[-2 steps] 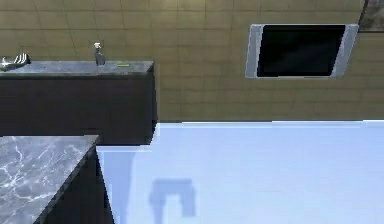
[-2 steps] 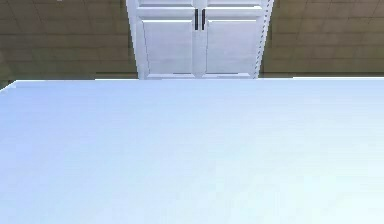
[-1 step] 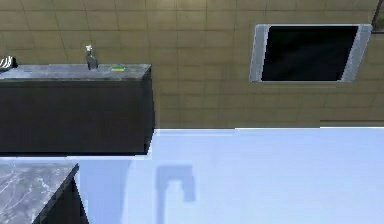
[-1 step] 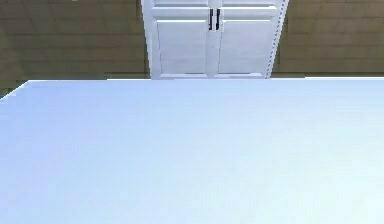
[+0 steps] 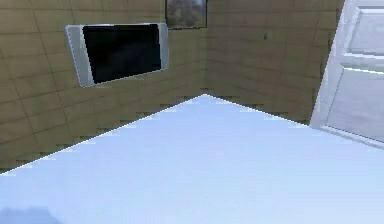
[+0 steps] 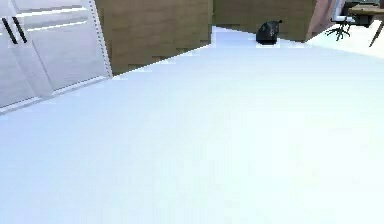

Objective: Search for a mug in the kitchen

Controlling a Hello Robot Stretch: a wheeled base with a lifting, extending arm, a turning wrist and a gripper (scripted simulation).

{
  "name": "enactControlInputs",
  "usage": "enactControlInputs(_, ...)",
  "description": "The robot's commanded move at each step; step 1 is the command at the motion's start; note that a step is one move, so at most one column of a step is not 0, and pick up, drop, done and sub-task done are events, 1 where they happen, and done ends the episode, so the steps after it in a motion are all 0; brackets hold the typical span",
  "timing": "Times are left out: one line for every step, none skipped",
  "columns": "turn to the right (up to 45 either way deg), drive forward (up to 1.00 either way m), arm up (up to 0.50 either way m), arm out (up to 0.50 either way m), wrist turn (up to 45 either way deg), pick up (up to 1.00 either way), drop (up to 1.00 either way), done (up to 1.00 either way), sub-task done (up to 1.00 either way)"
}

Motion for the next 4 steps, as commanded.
enactControlInputs(42.0, 0.00, 0.00, 0.00, 0.0, 0.00, 0.00, 0.00, 0.00)
enactControlInputs(0.0, 0.05, 0.00, 0.00, 0.0, 0.00, 0.00, 0.00, 0.00)
enactControlInputs(-45.0, 0.00, 0.00, 0.00, 0.0, 0.00, 0.00, 0.00, 0.00)
enactControlInputs(-39.0, 0.00, 0.00, 0.00, 0.0, 0.00, 0.00, 0.00, 0.00)
